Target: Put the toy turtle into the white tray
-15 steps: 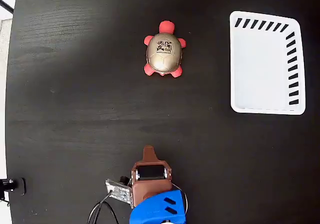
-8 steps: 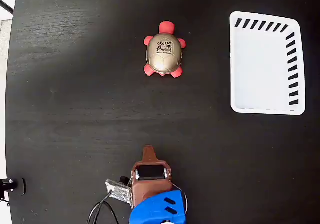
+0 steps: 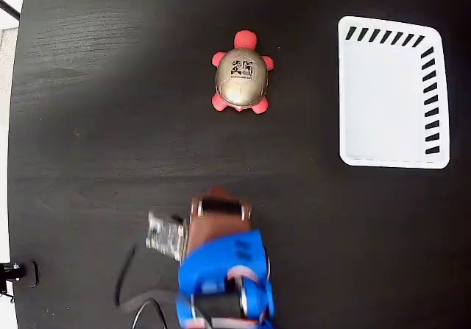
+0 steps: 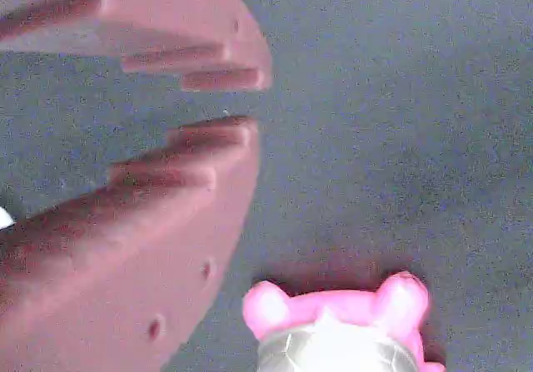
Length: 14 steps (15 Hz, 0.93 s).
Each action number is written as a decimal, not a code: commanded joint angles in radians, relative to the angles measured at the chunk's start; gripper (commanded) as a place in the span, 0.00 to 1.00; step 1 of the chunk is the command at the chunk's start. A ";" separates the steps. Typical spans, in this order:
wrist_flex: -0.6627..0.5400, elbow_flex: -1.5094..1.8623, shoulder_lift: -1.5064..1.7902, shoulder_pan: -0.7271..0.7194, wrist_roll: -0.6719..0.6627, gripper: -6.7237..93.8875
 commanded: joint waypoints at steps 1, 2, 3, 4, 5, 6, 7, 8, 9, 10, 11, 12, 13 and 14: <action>0.009 -0.247 -0.187 -0.017 0.100 0.07; 0.029 -0.336 -0.268 -0.017 0.144 0.07; 0.049 -0.422 -0.342 -0.014 0.193 0.07; 0.066 -0.502 -0.407 -0.005 0.236 0.07; 0.081 -0.574 -0.466 0.009 0.285 0.07; 0.100 -0.647 -0.525 0.026 0.334 0.07; 0.114 -0.715 -0.575 0.041 0.379 0.07; 0.126 -0.781 -0.626 0.054 0.433 0.07; 0.147 -0.848 -0.673 0.057 0.474 0.07; 0.170 -0.907 -0.718 0.055 0.508 0.07; 0.184 -0.956 -0.759 0.054 0.540 0.07; 0.195 -1.002 -0.799 0.060 0.569 0.07; 0.215 -1.043 -0.834 0.066 0.598 0.07; 0.235 -1.072 -0.864 0.069 0.634 0.07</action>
